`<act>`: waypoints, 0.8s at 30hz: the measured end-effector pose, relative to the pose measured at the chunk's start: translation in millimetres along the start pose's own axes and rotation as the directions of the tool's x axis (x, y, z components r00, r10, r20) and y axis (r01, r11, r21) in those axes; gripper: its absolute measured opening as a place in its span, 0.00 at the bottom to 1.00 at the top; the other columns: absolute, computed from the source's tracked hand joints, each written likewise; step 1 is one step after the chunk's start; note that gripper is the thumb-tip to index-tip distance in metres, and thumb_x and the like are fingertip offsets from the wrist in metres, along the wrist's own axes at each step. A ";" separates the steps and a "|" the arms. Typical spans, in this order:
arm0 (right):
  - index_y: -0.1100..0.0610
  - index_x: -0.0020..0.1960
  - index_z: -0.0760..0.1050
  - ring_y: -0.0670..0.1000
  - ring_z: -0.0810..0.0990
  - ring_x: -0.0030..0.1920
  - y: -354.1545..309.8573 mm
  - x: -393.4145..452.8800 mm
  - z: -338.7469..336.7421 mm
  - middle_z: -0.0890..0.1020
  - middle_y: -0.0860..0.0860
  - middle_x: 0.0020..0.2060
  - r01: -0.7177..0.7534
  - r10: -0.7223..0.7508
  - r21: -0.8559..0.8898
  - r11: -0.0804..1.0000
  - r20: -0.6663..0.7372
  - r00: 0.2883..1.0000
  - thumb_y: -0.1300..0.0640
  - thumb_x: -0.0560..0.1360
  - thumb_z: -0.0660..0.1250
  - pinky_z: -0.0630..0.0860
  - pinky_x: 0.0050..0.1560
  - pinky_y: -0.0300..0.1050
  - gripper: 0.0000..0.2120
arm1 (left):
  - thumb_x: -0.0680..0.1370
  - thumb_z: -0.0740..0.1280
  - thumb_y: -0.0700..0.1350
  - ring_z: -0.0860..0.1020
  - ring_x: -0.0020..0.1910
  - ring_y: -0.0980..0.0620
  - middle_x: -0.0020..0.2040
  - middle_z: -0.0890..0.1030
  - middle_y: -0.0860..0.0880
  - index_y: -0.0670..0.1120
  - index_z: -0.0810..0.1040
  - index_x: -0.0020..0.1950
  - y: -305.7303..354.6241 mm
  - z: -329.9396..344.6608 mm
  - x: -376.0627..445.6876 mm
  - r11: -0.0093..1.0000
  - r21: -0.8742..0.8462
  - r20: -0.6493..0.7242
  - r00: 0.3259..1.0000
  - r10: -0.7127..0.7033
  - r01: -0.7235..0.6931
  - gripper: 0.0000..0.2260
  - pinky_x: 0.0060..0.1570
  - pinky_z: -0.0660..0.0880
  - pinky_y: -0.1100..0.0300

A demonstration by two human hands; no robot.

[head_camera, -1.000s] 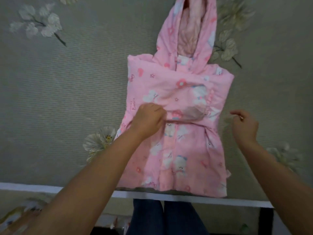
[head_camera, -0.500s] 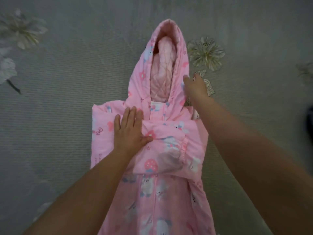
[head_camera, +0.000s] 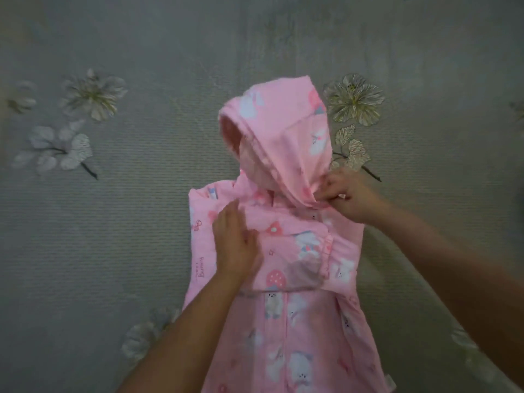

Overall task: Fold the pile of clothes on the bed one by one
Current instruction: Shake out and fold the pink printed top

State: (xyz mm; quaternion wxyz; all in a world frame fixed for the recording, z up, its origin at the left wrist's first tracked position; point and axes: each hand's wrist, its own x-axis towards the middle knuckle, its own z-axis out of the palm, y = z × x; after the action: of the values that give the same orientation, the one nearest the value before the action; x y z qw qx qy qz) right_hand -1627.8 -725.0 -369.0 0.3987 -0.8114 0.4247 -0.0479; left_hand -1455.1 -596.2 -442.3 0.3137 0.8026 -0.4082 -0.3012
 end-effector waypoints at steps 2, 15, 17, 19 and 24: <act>0.57 0.38 0.84 0.61 0.78 0.50 -12.6 -28.2 12.9 0.82 0.56 0.35 0.102 -0.076 -0.318 0.942 0.096 0.993 0.67 0.60 0.61 0.62 0.58 0.64 0.15 | 0.75 0.59 0.28 0.77 0.49 0.53 0.56 0.74 0.37 0.37 0.61 0.69 -4.9 -37.9 -5.8 0.870 -0.446 -0.033 0.967 -0.253 0.213 0.22 0.51 0.69 0.62; 0.56 0.44 0.83 0.53 0.72 0.61 16.9 -73.6 48.5 0.83 0.51 0.47 -0.102 0.114 -0.453 0.886 -0.002 0.994 0.57 0.63 0.56 0.53 0.65 0.51 0.18 | 0.67 0.74 0.52 0.68 0.54 0.49 0.54 0.68 0.46 0.47 0.75 0.60 15.3 -35.1 -65.2 0.896 0.348 0.408 0.905 0.121 -0.277 0.24 0.54 0.65 0.60; 0.57 0.51 0.81 0.54 0.69 0.63 18.6 -54.5 39.3 0.81 0.54 0.52 -0.210 0.153 -0.310 0.927 -0.198 0.968 0.52 0.63 0.52 0.53 0.63 0.46 0.25 | 0.71 0.69 0.55 0.70 0.56 0.46 0.55 0.70 0.45 0.48 0.71 0.63 12.1 -23.0 -70.5 0.780 0.537 0.458 0.888 0.051 -0.322 0.23 0.52 0.66 0.56; 0.55 0.62 0.74 0.55 0.64 0.68 17.9 -34.0 33.2 0.76 0.55 0.61 -0.261 0.220 -0.237 0.936 -0.184 0.958 0.44 0.66 0.54 0.49 0.68 0.51 0.29 | 0.75 0.64 0.51 0.73 0.53 0.43 0.53 0.72 0.44 0.47 0.70 0.62 10.4 -15.6 -78.1 0.779 0.547 0.428 0.902 0.053 -0.306 0.17 0.45 0.67 0.56; 0.52 0.71 0.61 0.54 0.61 0.71 3.3 -3.6 40.8 0.70 0.53 0.67 -0.119 0.358 -0.607 0.786 0.289 0.888 0.37 0.71 0.63 0.35 0.65 0.70 0.34 | 0.76 0.62 0.52 0.74 0.49 0.43 0.54 0.70 0.45 0.47 0.67 0.66 0.4 -14.1 -104.7 0.824 0.480 0.427 0.900 0.080 -0.301 0.20 0.41 0.68 0.58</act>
State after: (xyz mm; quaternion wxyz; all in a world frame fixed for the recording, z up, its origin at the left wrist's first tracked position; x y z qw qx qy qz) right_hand -1615.3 -698.6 -398.0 0.2148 -0.8241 0.4323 0.2963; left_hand -1495.7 -504.3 -409.4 0.0192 0.7357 -0.6094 -0.2948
